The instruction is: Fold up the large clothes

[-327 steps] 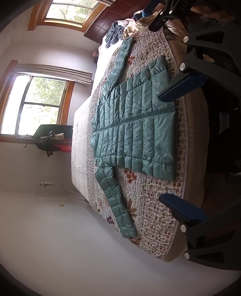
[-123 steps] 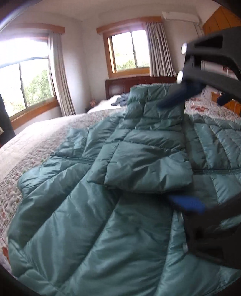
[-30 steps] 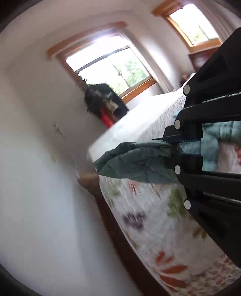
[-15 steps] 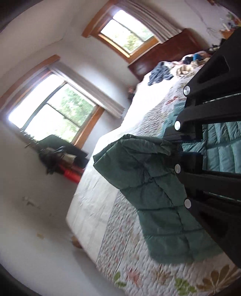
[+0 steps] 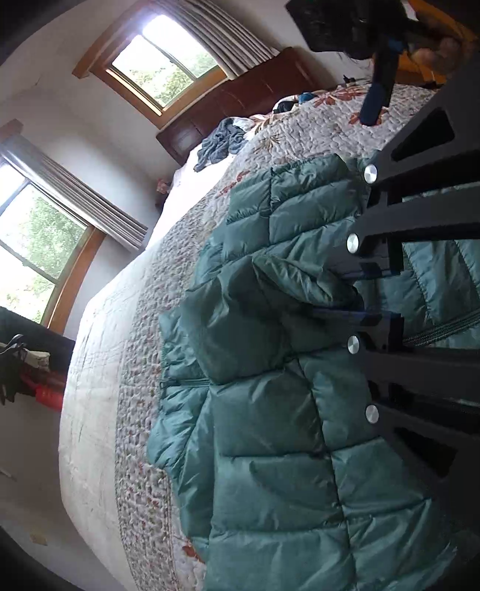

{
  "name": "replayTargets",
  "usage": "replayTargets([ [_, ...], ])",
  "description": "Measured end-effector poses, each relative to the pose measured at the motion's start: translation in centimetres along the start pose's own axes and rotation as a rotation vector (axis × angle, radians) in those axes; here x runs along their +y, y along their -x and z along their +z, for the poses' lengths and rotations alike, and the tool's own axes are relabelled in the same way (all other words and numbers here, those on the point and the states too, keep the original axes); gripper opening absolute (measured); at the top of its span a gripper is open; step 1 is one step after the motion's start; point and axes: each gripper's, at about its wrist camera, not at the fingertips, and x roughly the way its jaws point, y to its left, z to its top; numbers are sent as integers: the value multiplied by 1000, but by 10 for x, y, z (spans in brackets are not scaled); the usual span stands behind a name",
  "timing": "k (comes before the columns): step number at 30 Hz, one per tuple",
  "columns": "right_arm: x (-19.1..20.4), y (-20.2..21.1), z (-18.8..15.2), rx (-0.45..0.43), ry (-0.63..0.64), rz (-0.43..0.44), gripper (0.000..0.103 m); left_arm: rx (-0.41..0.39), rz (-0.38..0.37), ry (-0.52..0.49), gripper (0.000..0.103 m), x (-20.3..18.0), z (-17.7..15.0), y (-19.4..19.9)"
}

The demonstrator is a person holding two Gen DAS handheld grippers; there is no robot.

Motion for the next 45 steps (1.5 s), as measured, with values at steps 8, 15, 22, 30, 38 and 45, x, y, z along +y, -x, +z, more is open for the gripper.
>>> replayTargets([
  [8,10,-82,47,158,-22,28,77,-154,-142,52,70,8,5,92],
  [15,8,-147,61,265,-6,-69,73,-328,-118,140,79,70,-11,193],
  [22,45,-154,70,285,104,-119,12,-352,-75,290,79,134,-24,217],
  [30,117,-50,85,-41,364,-339,7,-329,-109,344,78,153,-18,195],
  [38,78,-26,72,-135,347,-439,6,-255,-165,338,70,141,1,139],
  [45,18,-26,66,-161,258,-451,6,-210,-100,321,70,145,12,107],
])
